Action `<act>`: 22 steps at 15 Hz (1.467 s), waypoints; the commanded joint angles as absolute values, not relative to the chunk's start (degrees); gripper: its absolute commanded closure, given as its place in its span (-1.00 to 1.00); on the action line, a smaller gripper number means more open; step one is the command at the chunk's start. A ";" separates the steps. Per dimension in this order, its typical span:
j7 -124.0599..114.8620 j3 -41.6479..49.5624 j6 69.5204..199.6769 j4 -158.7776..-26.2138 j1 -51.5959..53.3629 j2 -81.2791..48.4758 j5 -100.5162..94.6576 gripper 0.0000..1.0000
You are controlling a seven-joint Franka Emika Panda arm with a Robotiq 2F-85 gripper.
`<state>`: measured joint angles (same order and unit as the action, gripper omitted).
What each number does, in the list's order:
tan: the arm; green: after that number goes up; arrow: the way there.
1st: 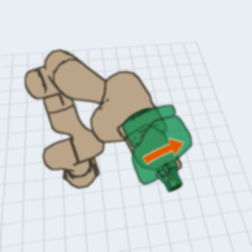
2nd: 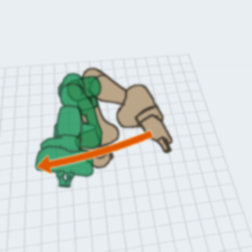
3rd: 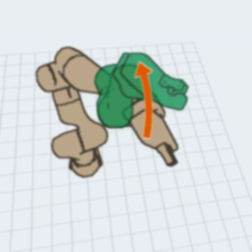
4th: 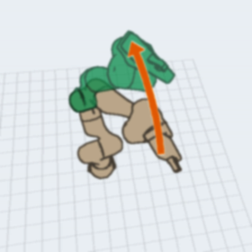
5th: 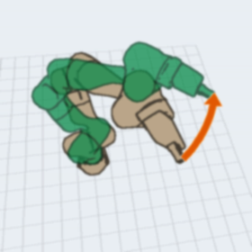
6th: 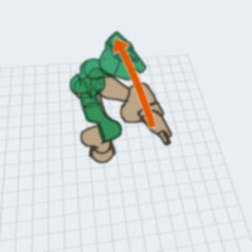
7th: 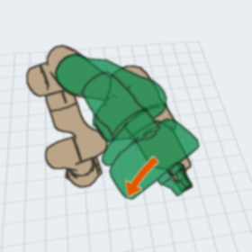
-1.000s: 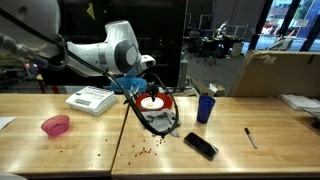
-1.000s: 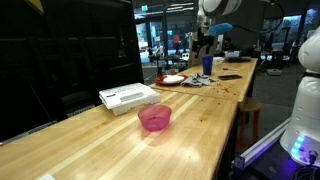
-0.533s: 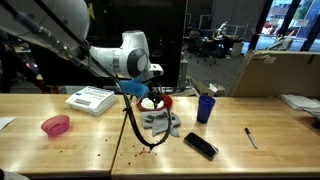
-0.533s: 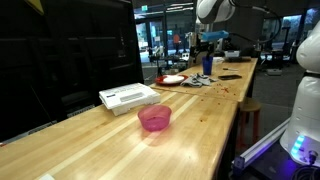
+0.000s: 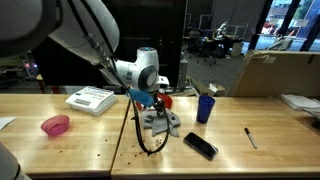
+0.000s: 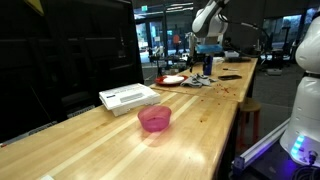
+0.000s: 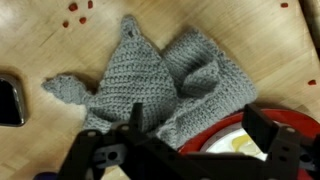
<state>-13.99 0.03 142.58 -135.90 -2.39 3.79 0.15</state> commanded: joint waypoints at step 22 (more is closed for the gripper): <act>-19.94 1.41 150.36 -133.67 -2.27 -2.84 -13.13 -1.00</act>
<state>-19.81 0.55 148.60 -134.30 -2.34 -1.00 -12.24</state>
